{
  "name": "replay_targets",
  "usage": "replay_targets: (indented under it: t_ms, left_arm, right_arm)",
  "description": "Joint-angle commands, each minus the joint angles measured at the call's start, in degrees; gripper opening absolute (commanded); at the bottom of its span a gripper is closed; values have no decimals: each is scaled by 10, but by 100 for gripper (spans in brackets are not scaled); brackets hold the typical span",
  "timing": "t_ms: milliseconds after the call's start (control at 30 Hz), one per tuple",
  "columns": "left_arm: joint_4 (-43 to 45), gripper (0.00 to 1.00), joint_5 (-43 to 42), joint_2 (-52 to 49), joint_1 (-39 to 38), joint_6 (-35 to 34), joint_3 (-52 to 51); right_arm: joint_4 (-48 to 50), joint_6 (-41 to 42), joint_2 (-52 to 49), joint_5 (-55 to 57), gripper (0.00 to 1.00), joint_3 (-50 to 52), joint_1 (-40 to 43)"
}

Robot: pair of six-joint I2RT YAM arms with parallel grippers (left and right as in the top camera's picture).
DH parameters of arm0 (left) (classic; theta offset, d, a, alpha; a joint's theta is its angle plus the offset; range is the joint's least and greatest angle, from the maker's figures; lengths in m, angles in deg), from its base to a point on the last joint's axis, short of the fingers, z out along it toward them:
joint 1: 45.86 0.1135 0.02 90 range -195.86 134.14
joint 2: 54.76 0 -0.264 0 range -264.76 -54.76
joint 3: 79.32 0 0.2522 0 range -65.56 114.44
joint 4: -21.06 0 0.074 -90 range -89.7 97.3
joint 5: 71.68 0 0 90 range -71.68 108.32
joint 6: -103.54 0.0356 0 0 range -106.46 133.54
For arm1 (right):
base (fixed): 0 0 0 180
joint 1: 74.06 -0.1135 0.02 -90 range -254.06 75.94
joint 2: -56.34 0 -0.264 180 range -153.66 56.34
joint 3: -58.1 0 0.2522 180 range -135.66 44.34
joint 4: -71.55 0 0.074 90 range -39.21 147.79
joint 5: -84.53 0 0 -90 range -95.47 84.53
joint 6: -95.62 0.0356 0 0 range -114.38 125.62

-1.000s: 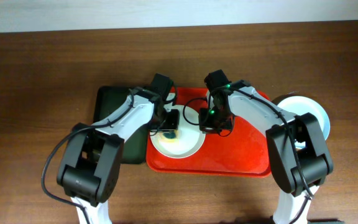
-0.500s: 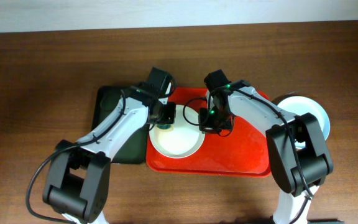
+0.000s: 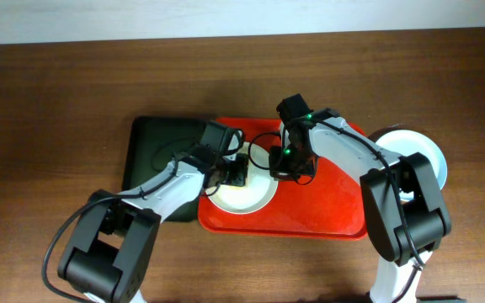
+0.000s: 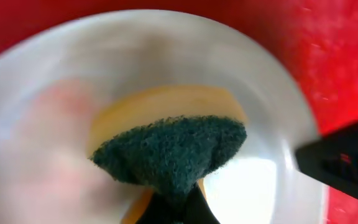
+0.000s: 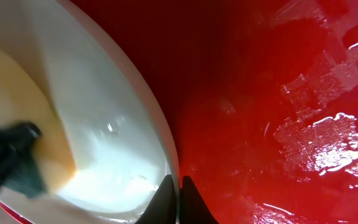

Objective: Clean dirty plates on tray and stack at the side
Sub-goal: 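Scrub the white plate with the sponge in the left gripper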

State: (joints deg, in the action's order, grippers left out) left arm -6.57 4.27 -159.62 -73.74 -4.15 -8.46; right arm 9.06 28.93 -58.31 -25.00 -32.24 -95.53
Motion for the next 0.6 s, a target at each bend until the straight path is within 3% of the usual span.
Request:
replay_targets:
  t_ms: [0,167,333,400,567]
  left_arm:
    - [-7,0,4,68,-5,-8,11]
    - [-90,0,126,100,-5,-8,11]
    - [-100,0,124,22,-5,-12,11]
    - [-107,0,122,-14,-3,-49,11]
    - [-116,0,-83,-31,-3,-3,33]
  right_arm:
    - [4,-5,10,-8,4,2,-4]
    - [4,-5,10,-8,4,2,-4]
    - [4,-5,10,-8,4,2,-4]
    - [4,-5,10,-8,4,2,-4]
    - [6,-5,10,-8,4,2,-4]
